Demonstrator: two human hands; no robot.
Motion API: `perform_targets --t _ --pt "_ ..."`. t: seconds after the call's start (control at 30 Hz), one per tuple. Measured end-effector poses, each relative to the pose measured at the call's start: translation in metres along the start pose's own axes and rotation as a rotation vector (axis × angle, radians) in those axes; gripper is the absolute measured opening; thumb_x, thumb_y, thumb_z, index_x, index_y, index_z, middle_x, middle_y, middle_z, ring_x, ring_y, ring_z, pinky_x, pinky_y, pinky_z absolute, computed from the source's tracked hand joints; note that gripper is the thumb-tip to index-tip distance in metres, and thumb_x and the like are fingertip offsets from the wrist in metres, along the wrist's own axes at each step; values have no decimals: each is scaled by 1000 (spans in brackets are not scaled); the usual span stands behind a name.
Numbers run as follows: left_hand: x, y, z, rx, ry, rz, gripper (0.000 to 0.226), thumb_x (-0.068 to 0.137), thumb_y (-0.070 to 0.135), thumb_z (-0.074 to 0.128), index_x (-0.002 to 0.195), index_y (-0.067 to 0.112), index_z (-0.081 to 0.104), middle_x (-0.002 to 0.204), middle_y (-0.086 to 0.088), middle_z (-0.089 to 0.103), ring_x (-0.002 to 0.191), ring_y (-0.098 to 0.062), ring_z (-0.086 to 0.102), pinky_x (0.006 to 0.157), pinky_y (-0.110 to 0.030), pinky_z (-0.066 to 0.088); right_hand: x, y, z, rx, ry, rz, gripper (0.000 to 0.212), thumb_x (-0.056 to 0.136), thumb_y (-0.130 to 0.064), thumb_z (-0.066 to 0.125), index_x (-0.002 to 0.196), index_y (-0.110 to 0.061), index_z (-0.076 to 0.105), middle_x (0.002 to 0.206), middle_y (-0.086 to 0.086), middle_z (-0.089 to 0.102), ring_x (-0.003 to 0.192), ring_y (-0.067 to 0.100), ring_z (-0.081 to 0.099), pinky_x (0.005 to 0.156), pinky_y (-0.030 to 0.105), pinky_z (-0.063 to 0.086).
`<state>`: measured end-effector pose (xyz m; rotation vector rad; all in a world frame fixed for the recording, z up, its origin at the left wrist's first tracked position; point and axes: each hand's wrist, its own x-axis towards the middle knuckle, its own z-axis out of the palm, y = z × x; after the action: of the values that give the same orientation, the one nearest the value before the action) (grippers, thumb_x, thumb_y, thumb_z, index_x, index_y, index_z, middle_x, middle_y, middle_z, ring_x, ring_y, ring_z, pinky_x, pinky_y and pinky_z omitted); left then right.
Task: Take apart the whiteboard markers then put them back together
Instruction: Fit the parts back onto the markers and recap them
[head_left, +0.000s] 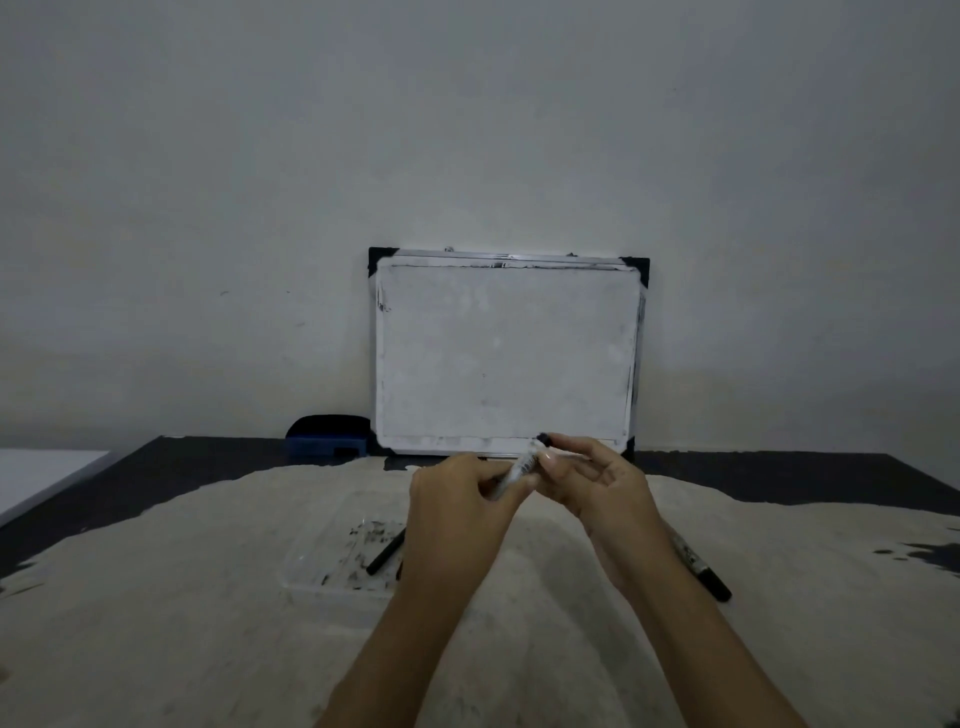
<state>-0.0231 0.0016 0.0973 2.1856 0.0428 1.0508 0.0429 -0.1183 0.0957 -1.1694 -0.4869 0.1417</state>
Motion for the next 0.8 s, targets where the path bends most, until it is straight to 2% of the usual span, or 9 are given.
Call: perform_targets --t 0.1,0.17,0.27,0.33,0.4,0.47,0.57,0.7,0.8 --pt "1 4 -1 -243 88 -145 17 77 36 67 89 25 74 70 15 71 65 6 65 61 -10 52 -2 0 6 -71 -167 126 27 88 -24 59 107 -6 65 99 13 74 92 26 70 77 30 58" --pt "2 2 0 -380 135 -280 20 78 32 66 91 19 73 67 18 68 64 8 65 57 -4 49 -5 1 8 -182 -316 212 34 86 -33 59 106 -6 65 95 11 74 89 27 71 77 32 58" --pt "3 -3 3 -510 118 -389 21 81 29 64 95 16 72 71 16 70 67 8 66 55 -2 47 -7 3 8 -258 -387 230 27 82 -26 66 96 -3 66 86 11 74 79 23 71 76 32 58" --pt "0 -3 7 -463 20 -355 28 85 30 59 108 16 67 90 10 72 78 7 65 60 -1 46 -5 3 5 -308 -285 185 20 81 -22 68 90 -5 69 82 9 75 76 18 71 73 25 58" --pt "-4 -7 14 -227 -64 -297 36 89 36 53 121 21 58 117 4 65 101 0 58 84 -8 44 -2 5 -2 -439 -86 120 19 80 -25 70 84 -7 70 75 5 75 68 11 70 61 16 55" --pt "-9 -15 20 107 -137 -242 41 91 42 45 129 26 49 140 2 48 126 -12 42 106 -29 30 2 12 -17 -692 193 38 17 79 -26 71 76 -10 68 67 1 70 59 9 64 51 17 49" --pt "-19 -27 28 411 -262 -212 43 93 43 37 133 29 41 152 2 26 137 -14 24 113 -36 12 5 23 -44 -1072 526 -19 17 83 -19 68 73 -6 68 64 5 63 56 13 55 53 24 43" --pt "-27 -38 32 489 -301 -250 40 94 37 38 132 25 43 153 -3 26 138 -16 24 115 -37 14 0 36 -65 -1392 580 45 20 87 -20 61 80 -4 69 71 9 65 64 21 60 70 35 52" --pt "-29 -39 33 511 -290 -240 39 94 34 37 131 22 45 152 -4 28 137 -17 26 114 -37 16 1 41 -67 -1538 571 139 23 90 -27 56 92 -8 67 83 7 67 75 19 62 78 31 50"
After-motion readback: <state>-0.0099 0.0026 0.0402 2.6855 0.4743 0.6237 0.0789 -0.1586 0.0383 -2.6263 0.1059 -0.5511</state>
